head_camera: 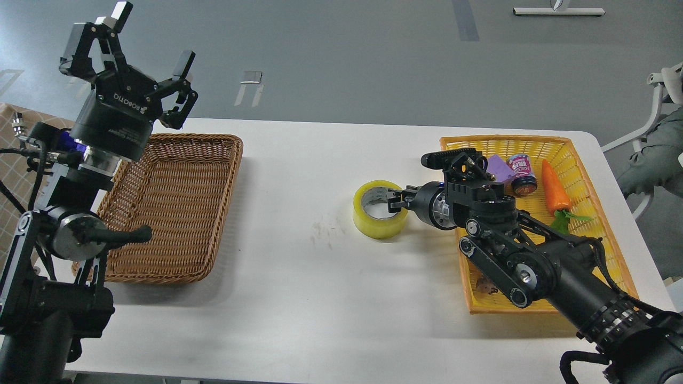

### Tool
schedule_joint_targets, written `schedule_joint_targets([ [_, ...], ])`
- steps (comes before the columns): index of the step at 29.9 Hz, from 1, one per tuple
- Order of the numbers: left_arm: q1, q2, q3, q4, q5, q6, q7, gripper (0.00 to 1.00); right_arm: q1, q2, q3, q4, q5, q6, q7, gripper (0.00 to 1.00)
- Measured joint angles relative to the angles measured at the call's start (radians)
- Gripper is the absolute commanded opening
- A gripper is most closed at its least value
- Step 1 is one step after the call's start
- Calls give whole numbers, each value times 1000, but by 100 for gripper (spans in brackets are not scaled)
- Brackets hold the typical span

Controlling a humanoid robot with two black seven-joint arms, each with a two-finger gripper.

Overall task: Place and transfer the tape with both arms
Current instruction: 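Set the tape roll on the table and open the right gripper, then raise the right gripper away and reach the left gripper toward the tape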

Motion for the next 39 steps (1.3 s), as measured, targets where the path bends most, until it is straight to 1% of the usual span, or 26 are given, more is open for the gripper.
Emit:
schedule_joint_targets([
  [2,1,0,0,0,0,-1,0,98,0,0,15,0,0,0,0,94],
  [3,2,0,0,0,0,-1,-1,98,0,0,23,0,0,0,0,96],
  [5,3,0,0,0,0,-1,-1,98,3,0,37,0,0,0,0,98],
  [12,7,1,-11,0,0,9,-1,98,51,0,121,27,2,0,-1,99],
  [15,10,2,-25,0,-1,22,-1,98,56,0,198,61,6,0,-1,99],
  [18,11,5,-27,0,-5,45,-1,98,43,0,270,130,36,0,-2,99],
  [21,11,7,-29,0,-7,59,4,98,-1,-15,351,242,150,0,15,99],
  [23,11,12,-29,0,-8,64,5,98,-37,-54,410,309,306,0,27,99],
  [26,9,19,-27,0,-8,65,4,98,-60,-94,453,347,520,0,34,99],
  [30,15,23,-29,0,-8,48,-13,98,-108,-117,534,367,806,0,35,100],
  [34,35,24,-26,-1,-8,30,-26,98,-171,-109,637,400,954,0,36,100],
  [38,44,11,-20,-2,-8,25,-30,98,-247,-31,762,446,1029,0,41,100],
  [39,44,6,-20,-2,-8,25,-38,98,-262,-15,784,456,1041,0,42,100],
])
